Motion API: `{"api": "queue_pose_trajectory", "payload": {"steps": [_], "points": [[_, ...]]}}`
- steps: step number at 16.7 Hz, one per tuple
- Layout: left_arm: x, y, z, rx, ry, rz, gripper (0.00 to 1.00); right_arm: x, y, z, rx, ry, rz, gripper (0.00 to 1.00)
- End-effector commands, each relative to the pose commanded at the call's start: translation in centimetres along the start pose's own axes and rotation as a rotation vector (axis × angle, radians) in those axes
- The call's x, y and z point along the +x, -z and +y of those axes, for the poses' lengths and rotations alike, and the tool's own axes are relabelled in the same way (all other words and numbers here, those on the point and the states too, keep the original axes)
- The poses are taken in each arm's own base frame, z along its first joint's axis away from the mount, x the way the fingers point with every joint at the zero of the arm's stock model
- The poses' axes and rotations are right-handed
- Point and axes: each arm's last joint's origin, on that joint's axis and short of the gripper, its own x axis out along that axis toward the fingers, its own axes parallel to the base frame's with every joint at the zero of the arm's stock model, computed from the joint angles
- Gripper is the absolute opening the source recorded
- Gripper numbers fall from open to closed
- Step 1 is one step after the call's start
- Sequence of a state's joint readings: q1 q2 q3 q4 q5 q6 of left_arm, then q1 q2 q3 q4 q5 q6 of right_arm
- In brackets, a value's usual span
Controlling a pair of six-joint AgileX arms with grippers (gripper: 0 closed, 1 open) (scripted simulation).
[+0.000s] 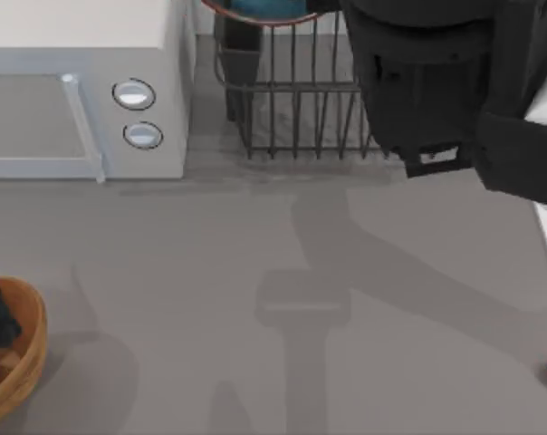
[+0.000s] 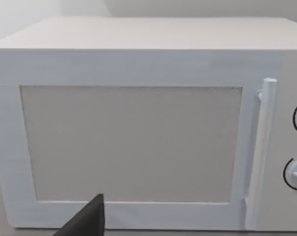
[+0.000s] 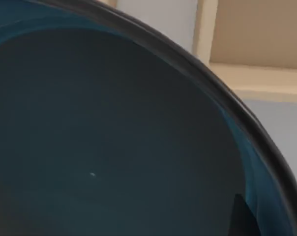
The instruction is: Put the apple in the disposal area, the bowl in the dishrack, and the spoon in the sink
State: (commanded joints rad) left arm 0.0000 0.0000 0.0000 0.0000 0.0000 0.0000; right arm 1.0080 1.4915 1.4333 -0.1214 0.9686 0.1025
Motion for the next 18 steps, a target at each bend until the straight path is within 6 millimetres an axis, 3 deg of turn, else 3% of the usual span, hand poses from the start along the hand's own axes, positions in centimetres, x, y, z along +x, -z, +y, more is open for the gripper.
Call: {"api": "queue_pose_trajectory", "payload": {"steps": [4,10,13,18], "points": [[0.0,0.0,0.0,0.0,0.0,0.0,1.0,-1.8,-2.3,-1.0,0.056,0.058,-0.089,0.0],[0.0,0.0,0.0,0.0,0.0,0.0,1.0,-1.2,-2.0,-0.8,0.053,0.062,-0.086,0.0],[0.0,0.0,0.0,0.0,0.0,0.0,1.0,2.0,0.0,0.6,0.05,0.063,-0.083,0.0],[0.0,0.0,0.0,0.0,0.0,0.0,1.0,11.3,6.9,2.0,0.059,0.064,-0.09,0.0]]}}
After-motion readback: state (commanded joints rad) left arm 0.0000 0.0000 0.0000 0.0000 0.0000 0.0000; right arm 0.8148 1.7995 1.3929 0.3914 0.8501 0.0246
